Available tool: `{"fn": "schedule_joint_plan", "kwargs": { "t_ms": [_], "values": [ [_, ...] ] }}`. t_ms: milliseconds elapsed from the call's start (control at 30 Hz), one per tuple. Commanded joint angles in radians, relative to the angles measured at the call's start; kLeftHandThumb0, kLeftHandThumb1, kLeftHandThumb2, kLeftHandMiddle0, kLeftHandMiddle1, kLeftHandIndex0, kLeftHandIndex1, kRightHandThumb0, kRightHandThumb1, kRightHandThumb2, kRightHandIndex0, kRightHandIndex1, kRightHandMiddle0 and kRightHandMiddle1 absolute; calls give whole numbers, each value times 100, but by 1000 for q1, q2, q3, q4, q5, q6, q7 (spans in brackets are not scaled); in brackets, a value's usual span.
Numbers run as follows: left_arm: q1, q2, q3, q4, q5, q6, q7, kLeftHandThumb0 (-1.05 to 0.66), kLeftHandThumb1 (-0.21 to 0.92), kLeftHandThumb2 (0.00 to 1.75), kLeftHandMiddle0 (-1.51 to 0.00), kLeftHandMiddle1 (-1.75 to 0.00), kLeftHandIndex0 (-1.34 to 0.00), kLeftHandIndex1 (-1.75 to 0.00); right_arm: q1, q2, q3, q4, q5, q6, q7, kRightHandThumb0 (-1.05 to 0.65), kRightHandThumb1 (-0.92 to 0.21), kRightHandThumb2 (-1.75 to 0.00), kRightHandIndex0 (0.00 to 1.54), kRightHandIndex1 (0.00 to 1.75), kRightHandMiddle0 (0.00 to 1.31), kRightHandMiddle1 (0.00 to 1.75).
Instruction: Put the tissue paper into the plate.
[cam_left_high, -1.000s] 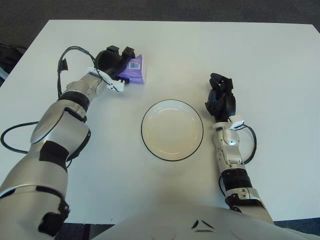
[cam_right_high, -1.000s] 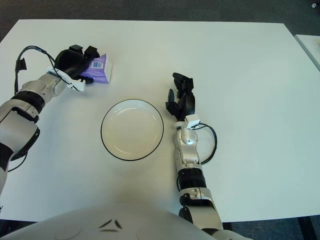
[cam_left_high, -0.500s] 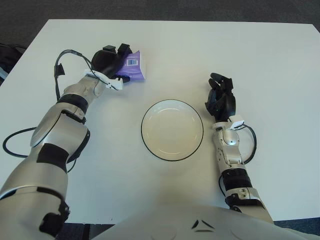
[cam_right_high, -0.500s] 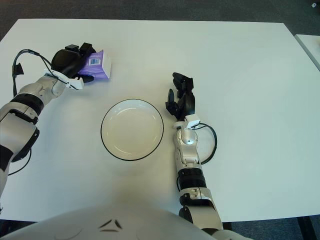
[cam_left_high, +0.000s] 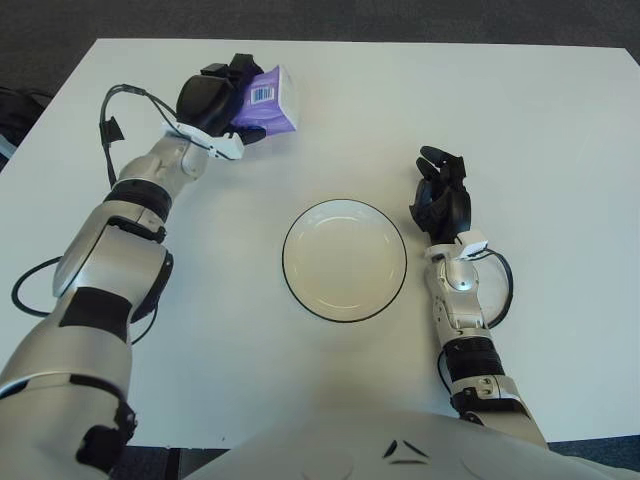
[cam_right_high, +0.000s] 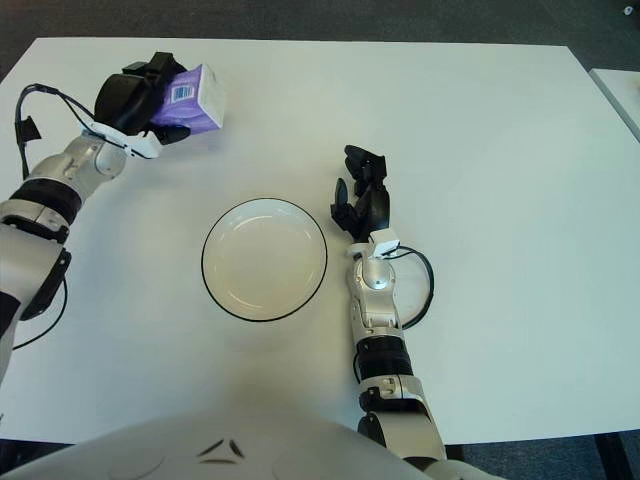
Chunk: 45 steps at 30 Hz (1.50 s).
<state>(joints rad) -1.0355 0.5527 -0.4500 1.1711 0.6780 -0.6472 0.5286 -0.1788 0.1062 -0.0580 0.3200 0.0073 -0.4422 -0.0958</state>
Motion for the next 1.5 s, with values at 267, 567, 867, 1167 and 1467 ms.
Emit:
{"fn": "schedule_joint_plan", "kwargs": {
  "t_ms": [267, 567, 867, 1167, 1467],
  "values": [
    [18, 47, 31, -147, -10, -110, -91, -44, 43, 117, -116, -175, -53, -175, 93, -2, -15, 99, 6, 54, -10, -44, -84, -72, 43, 74, 3, 114],
    [82, 51, 43, -312, -13, -156, -163, -44, 43, 118, -118, -175, -53, -175, 89, -5, -21, 108, 6, 53, -17, -42, -83, -73, 43, 74, 3, 115],
    [148, 39, 81, -459, -32, -196, -210, -46, 37, 125, -123, -175, -57, -175, 87, -8, -26, 119, 9, 46, -19, -40, -81, -76, 44, 75, 4, 115],
    [191, 17, 93, -563, 5, -320, -169, -47, 34, 128, -124, -175, -59, -175, 86, -12, -32, 122, 18, 48, -11, -40, -81, -77, 44, 75, 4, 115],
    [256, -3, 113, -661, 18, -384, -186, -47, 34, 128, -120, -175, -59, -175, 89, -16, -33, 119, 12, 51, -15, -42, -81, -77, 44, 75, 2, 115]
  ]
}}
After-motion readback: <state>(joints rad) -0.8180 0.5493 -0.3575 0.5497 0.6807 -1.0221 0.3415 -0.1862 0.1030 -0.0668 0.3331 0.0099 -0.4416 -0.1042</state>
